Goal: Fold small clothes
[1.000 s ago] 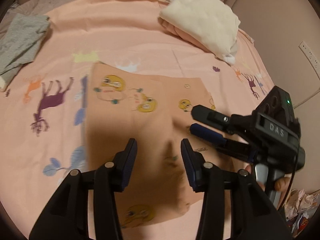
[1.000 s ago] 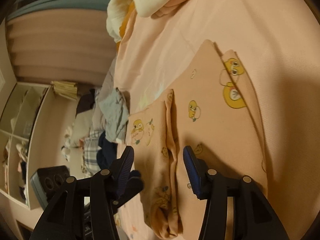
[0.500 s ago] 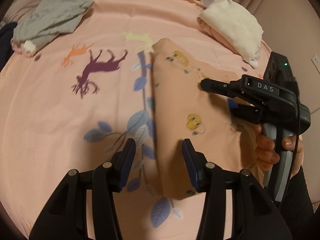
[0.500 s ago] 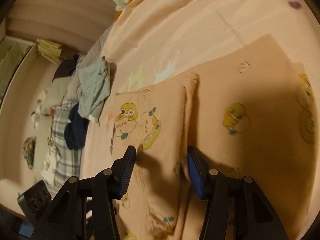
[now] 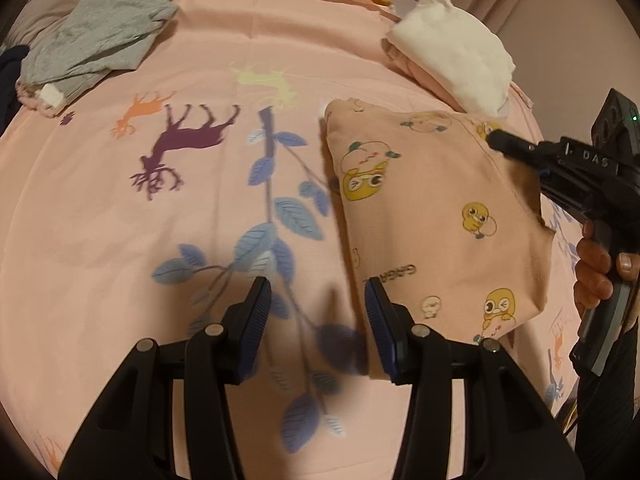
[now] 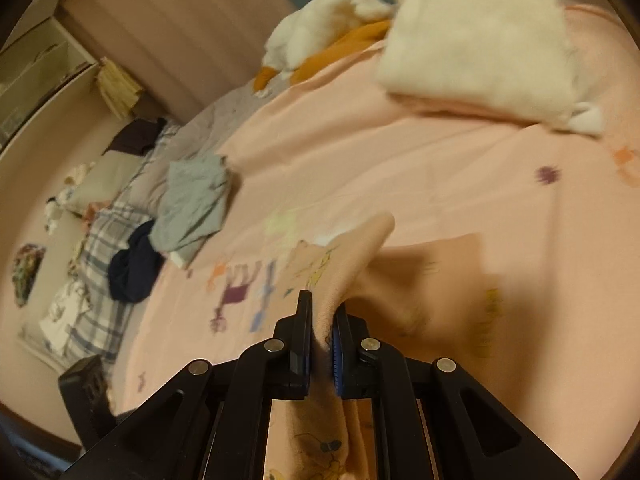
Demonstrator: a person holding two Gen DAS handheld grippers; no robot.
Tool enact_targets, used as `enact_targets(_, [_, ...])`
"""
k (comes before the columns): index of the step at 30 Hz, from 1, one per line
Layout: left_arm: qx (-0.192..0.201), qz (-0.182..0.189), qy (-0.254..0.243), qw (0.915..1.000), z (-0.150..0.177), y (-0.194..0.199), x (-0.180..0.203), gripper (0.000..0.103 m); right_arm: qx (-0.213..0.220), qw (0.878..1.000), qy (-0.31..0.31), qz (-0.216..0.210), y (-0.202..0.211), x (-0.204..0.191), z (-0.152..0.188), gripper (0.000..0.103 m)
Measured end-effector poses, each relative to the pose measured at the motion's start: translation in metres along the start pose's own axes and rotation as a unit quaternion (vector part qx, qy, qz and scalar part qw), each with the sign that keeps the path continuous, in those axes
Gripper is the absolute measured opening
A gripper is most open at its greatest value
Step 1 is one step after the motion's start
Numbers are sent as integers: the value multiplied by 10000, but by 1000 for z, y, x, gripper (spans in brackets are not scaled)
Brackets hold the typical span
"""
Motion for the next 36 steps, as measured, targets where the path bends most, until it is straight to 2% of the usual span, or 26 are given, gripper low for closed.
enact_targets(3, [-24,30,-149,9999,-4,-5,16,48,-83,9997,-175,136,-3,24,7,10])
enact_targets(7, [-68,70,-385,9992,-7,-15,40,48,-528,9968,-572,158,-25,57,25,10])
enact_targets(9, [-81,117,-545,9984,-6,-20,55,48,-566,9954,-778,-25,-28,64,28,11])
enact_targets(11, [-111,163,-687,9974,-5,-26,66,48,-510,9931,-996,-336,-28,69,25,16])
enact_targets(13, [-126,93,-796,9967,-3,-32,74,48,-447,9916,-1098,-511,-29,70,21,29])
enact_targets(19, [-162,-89,-961,9952,-1,-43,78,50,-183,9895,-1315,-579,-37,73,-3,30])
enact_targets(23, [-170,-75,-970,9951,-2,-44,77,50,481,9890,-1254,-614,-8,69,-26,30])
enact_targets(25, [-166,-74,-974,9951,-1,-43,77,50,783,9896,-1112,-478,10,65,-32,30])
enact_targets(27, [-156,-81,-978,9950,-1,-44,78,50,858,9933,-746,-200,23,54,-28,30])
enact_targets(31, [-151,-79,-980,9950,-1,-44,77,50,494,9987,61,106,28,29,-1,30])
enact_targets(36, [-121,-102,-993,9949,0,-43,77,50,3,9952,828,521,20,5,46,30])
Point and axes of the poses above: each gripper's, at about its wrist camera, not at the fingertips, and y roughly against the way its jaws point, x to its right, z to its underside, the point moved 7 cm from there along -y, roughly the way its jaws point, and after that the axes turned 8 degrees about -x, right-handed, at the moved point
